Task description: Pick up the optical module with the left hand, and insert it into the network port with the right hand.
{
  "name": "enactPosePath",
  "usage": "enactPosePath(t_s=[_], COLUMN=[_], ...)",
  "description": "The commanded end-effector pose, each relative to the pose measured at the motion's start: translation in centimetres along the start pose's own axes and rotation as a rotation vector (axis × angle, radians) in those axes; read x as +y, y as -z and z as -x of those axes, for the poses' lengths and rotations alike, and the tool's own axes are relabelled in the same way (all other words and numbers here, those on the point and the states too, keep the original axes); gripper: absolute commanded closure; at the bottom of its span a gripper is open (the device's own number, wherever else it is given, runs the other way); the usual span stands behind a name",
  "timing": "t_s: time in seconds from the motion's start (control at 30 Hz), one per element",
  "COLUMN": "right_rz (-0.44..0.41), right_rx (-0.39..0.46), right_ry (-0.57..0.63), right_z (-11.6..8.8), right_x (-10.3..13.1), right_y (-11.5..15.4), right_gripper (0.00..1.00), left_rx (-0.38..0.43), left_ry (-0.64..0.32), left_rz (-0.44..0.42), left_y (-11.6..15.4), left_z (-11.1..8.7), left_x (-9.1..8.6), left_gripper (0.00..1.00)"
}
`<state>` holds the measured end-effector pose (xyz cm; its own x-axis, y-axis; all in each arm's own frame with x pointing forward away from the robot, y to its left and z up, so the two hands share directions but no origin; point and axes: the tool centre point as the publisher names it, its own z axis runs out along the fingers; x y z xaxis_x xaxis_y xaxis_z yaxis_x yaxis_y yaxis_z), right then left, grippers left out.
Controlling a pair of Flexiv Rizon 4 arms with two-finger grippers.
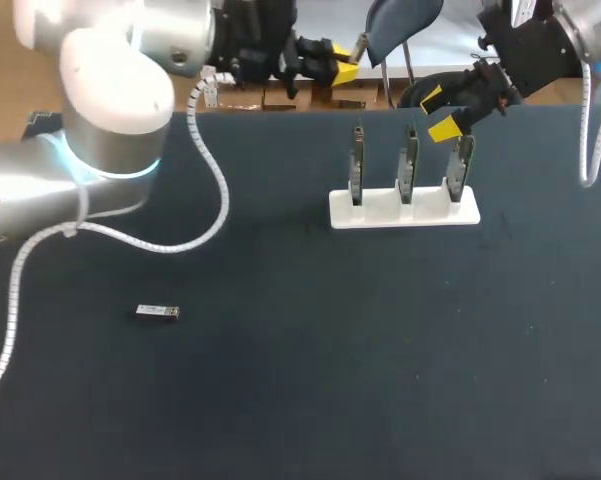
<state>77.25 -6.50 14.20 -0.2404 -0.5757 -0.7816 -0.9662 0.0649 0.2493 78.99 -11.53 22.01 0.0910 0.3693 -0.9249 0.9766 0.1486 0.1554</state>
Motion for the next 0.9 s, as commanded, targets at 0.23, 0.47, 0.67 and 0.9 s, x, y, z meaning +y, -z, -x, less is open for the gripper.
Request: enactPosePath(t_s=[0.23,0.47,0.67,0.9], right_rz=[-0.005,-0.005,-0.005,-0.005], right_rx=[0.000,0.000,0.000,0.000], right_ry=[0.001,0.001,0.001,0.001], right_z=[0.0,0.0,0.0,0.0], right_x=[0.2,0.2,0.2,0.2], right_y=[0.0,0.0,0.0,0.0], right_gripper=[0.00,0.00,0.00,0.00], left_rx=[-0.130,-0.144,-0.145,-0.129], left_ry=[0.022,0.026,0.043,0.049], left_rz=[-0.058,-0.106,-0.136,-0.156], left_y=[-3.3,-4.9,-5.9,-7.3], left_z=[0.7,0.6,0.3,-0.6], left_x=[-0.3,-0.9,-1.7,-2.2], left_gripper=[1.00,1.00,1.00,1.00])
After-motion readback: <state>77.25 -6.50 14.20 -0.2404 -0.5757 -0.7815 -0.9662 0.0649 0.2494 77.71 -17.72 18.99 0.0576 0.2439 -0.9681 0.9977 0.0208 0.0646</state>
